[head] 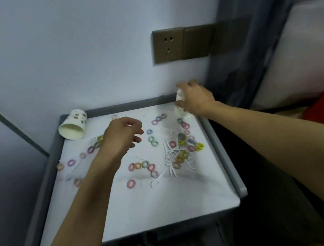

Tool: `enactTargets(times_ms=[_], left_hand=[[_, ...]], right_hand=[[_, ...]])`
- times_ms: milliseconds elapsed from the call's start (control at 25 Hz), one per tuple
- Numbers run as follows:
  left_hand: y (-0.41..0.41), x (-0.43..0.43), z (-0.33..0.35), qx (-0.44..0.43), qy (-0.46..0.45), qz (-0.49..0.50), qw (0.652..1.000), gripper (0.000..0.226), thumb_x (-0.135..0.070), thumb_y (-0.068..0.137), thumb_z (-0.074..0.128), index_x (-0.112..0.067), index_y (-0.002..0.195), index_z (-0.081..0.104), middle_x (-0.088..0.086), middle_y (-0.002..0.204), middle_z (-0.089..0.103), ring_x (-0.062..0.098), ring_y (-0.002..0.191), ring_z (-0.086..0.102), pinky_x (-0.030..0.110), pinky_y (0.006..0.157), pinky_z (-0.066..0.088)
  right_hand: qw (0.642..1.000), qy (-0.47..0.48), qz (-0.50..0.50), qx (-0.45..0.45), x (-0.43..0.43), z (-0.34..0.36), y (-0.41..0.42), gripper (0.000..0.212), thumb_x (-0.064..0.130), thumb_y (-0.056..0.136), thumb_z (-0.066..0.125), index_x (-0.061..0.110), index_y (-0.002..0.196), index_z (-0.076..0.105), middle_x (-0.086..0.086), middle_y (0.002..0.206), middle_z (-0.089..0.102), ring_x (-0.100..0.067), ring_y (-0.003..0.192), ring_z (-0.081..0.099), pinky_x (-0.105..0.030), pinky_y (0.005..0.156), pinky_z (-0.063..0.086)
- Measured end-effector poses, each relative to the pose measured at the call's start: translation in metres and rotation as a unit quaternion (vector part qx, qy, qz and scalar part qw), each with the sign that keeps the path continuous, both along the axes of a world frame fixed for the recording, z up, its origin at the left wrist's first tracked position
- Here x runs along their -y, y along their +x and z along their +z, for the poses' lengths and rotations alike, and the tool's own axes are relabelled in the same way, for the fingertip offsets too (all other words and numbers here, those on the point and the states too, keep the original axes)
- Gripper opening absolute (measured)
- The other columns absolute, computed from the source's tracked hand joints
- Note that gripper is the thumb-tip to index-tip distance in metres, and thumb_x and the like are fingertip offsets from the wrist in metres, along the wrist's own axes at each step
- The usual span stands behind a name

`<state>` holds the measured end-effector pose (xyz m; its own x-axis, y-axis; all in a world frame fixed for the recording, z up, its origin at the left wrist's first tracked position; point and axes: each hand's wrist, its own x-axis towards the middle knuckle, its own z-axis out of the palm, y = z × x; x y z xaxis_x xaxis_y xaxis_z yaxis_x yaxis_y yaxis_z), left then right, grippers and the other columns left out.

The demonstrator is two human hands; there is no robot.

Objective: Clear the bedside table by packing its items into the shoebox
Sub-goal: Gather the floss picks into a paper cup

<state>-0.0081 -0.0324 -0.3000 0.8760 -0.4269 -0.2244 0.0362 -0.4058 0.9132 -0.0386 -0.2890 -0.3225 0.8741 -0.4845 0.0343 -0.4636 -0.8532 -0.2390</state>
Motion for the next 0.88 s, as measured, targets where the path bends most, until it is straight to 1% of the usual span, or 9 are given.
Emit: enactTargets(times_ms=[200,320,400,480,560,640,760,840,880], left_hand=[[0.002,-0.007,-0.019,-0.039,-0.034,0.031,0.998,0.008,-0.016,0.091,0.063,-0.018,0.097,0.069,0.005,0.094,0.074,0.014,0.070,0.067,0.028,0.067,0.050],[-0.007,-0.014,-0.015,-0.074,-0.089,0.043,0.992,0.026,-0.024,0.091,0.068,-0.017,0.115,0.063,0.006,0.109,0.070,0.016,0.088,0.070,0.029,0.078,0.054],[-0.018,-0.018,-0.010,-0.124,-0.158,0.041,0.979,0.047,-0.034,0.088,0.072,-0.016,0.128,0.056,0.004,0.118,0.068,0.016,0.101,0.070,0.031,0.089,0.054],[-0.030,-0.021,-0.010,-0.175,-0.220,0.031,0.959,0.066,-0.037,0.083,0.075,-0.013,0.139,0.048,0.007,0.126,0.065,0.018,0.110,0.068,0.036,0.100,0.050],[-0.039,-0.021,-0.011,-0.202,-0.279,0.032,0.938,0.075,-0.030,0.085,0.074,-0.003,0.145,0.039,0.015,0.134,0.060,0.023,0.118,0.064,0.041,0.108,0.045],[-0.046,-0.019,-0.012,-0.201,-0.330,0.054,0.921,0.072,-0.025,0.088,0.071,0.005,0.144,0.037,0.021,0.133,0.060,0.028,0.120,0.062,0.043,0.108,0.045],[-0.053,-0.023,-0.011,-0.182,-0.369,0.086,0.907,0.068,-0.028,0.087,0.069,0.010,0.137,0.044,0.024,0.127,0.063,0.032,0.117,0.064,0.044,0.104,0.049],[-0.056,-0.026,-0.011,-0.178,-0.358,0.081,0.913,0.067,-0.028,0.082,0.071,0.007,0.134,0.048,0.023,0.124,0.065,0.033,0.116,0.064,0.048,0.103,0.049],[-0.054,-0.028,-0.011,-0.171,-0.342,0.085,0.920,0.064,-0.026,0.081,0.073,0.005,0.132,0.051,0.021,0.121,0.068,0.033,0.112,0.066,0.050,0.102,0.050]], right_hand=[[0.999,-0.045,-0.024,0.010,0.000,-0.011,0.015,0.042,0.034,0.089,0.059,0.023,0.128,0.049,-0.014,0.119,0.050,-0.039,0.101,0.058,-0.041,0.080,0.049],[0.986,0.074,-0.032,0.143,-0.015,0.014,-0.005,0.043,0.034,0.086,0.065,0.024,0.126,0.051,-0.007,0.117,0.055,-0.026,0.096,0.060,-0.036,0.078,0.051],[0.899,0.353,-0.060,0.252,-0.046,0.024,-0.034,0.038,0.032,0.087,0.066,0.018,0.120,0.056,-0.003,0.111,0.064,-0.022,0.095,0.065,-0.035,0.078,0.056],[0.753,0.605,-0.060,0.252,-0.088,0.014,-0.064,0.034,0.028,0.091,0.064,0.008,0.118,0.057,-0.009,0.106,0.069,-0.027,0.098,0.068,-0.039,0.081,0.059],[0.665,0.709,-0.053,0.229,-0.120,0.001,-0.083,0.037,0.027,0.094,0.060,0.002,0.121,0.056,-0.015,0.111,0.068,-0.027,0.101,0.068,-0.040,0.084,0.058],[0.622,0.749,-0.063,0.219,-0.136,-0.007,-0.088,0.041,0.029,0.095,0.059,-0.001,0.122,0.057,-0.018,0.116,0.066,-0.028,0.100,0.069,-0.039,0.085,0.057],[0.641,0.741,-0.042,0.194,-0.149,-0.004,-0.087,0.042,0.035,0.096,0.057,-0.001,0.117,0.061,-0.018,0.110,0.069,-0.028,0.096,0.070,-0.040,0.088,0.057],[0.694,0.702,0.007,0.161,-0.156,-0.003,-0.087,0.043,0.043,0.096,0.052,0.005,0.112,0.066,-0.011,0.103,0.073,-0.025,0.092,0.071,-0.040,0.090,0.056],[0.742,0.655,0.028,0.139,-0.157,-0.004,-0.089,0.043,0.046,0.097,0.050,0.009,0.108,0.068,-0.007,0.098,0.074,-0.022,0.088,0.072,-0.041,0.089,0.056]])
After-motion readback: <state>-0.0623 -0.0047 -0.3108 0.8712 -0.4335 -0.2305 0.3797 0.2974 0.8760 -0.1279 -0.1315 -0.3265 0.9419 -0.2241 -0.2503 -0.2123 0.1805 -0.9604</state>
